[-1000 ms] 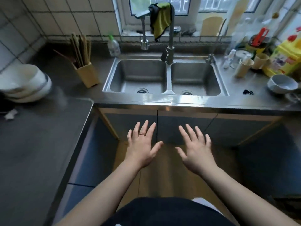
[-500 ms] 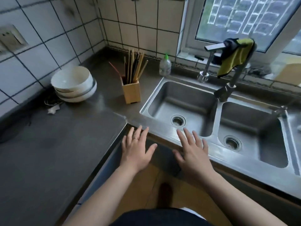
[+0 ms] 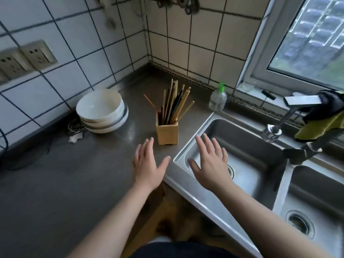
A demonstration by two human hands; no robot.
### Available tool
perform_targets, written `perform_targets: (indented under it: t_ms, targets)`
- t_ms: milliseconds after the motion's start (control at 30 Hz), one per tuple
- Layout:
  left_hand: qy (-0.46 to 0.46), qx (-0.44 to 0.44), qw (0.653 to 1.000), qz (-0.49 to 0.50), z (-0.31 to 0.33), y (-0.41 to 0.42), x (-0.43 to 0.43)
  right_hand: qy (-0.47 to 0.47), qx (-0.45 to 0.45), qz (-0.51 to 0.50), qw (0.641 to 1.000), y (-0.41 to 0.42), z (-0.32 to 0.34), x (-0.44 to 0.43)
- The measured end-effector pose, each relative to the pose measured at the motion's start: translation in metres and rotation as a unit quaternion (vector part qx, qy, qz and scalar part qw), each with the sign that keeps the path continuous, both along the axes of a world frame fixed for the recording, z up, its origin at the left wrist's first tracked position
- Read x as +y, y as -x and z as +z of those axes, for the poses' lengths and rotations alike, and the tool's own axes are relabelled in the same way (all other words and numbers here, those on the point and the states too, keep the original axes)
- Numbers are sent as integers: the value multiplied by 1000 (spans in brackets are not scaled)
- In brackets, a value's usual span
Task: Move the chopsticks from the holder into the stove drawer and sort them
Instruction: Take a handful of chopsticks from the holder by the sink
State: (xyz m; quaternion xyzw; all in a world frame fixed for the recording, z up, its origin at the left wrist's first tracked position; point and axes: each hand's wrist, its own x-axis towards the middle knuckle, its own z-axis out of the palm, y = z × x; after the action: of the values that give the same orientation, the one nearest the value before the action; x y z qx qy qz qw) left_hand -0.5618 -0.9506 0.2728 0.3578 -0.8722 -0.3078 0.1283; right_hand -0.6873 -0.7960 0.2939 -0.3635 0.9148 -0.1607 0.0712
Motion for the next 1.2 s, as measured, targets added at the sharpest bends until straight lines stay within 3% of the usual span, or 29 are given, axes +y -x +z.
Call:
perform_targets:
  t_ms: [133,333,500,667,800,900,1067,1200]
  targets:
    - [-87,42,994,51,4,42,-36,45,-28,-24,998,27,4,-36]
    - [-138,37,987,71,3,103,-99,186,-189,-105,958,63,6,-89]
    - [-188,35,981,23,0,140,-142,261,-308,-158,901,81,-5,-123]
    - [-323,82,941,-65,5,168,-171,315,-368,-184,855,93,-11,-156]
    - [-330,73,926,-166,1,186,-187,369,-390,-173,826,101,-11,-176]
    - [-345,55,918,-189,-2,195,-193,391,-378,-209,813,104,-11,-189]
    - [-398,88,897,-172,-6,199,-189,382,-305,-267,831,110,-10,-203]
    - [-400,103,901,-133,-12,197,-185,372,-261,-273,848,110,-11,-207]
